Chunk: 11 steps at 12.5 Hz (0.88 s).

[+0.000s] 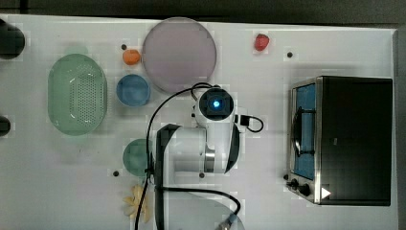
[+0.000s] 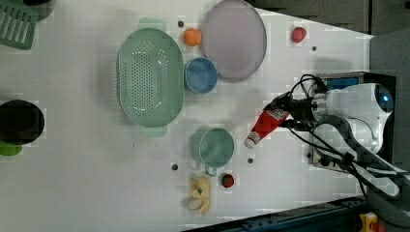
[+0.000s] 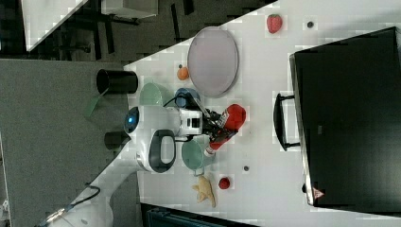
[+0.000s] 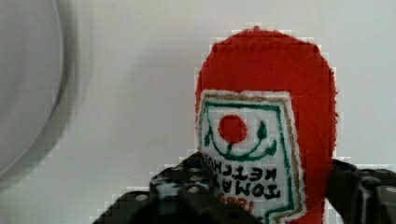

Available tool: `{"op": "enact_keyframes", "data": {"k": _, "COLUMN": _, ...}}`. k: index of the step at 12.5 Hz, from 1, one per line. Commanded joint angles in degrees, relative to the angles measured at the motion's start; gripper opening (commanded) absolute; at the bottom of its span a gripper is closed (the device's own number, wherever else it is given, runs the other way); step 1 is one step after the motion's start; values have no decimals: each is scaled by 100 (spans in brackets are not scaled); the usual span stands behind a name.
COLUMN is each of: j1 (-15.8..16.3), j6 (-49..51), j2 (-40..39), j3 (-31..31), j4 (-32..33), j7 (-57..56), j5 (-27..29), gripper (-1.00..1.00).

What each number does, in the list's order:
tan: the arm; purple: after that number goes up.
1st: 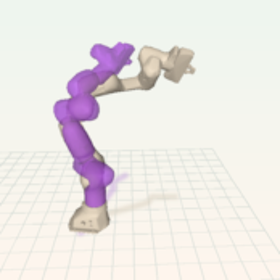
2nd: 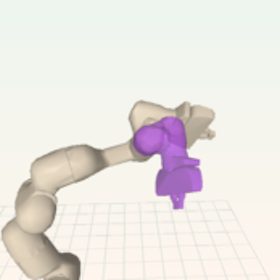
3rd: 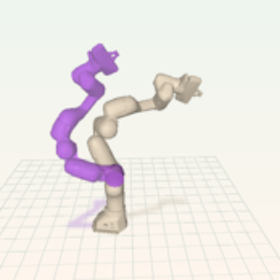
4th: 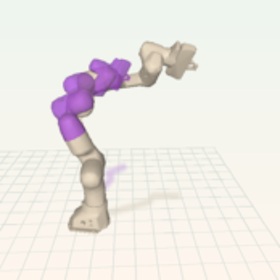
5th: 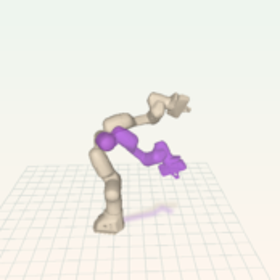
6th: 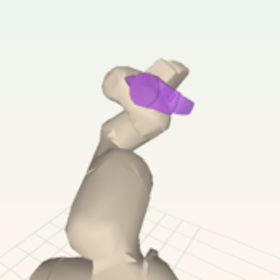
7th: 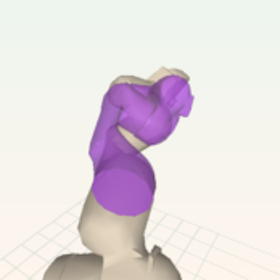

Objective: Pick Ketchup from oven and place it on table.

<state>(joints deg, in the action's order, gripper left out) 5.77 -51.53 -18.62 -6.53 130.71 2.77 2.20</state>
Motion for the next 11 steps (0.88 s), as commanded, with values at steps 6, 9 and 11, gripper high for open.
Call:
{"op": "enact_keyframes", "data": {"k": 6, "j1": -56, "j6": 393, "j2": 603, "j3": -205, "j4": -833, "j7": 335, "j5": -42, "gripper": 100}}
{"op": "enact_keyframes", "data": {"k": 9, "j1": -57, "j6": 2112, "j2": 1094, "j3": -258, "j4": -1919, "j7": 335, "j5": -44, "gripper": 100}}
{"op": "enact_keyframes", "data": {"k": 11, "j1": -54, "j6": 3120, "j2": 1265, "j3": -267, "j4": -2875, "j7": 335, "j5": -62, "gripper": 100}}
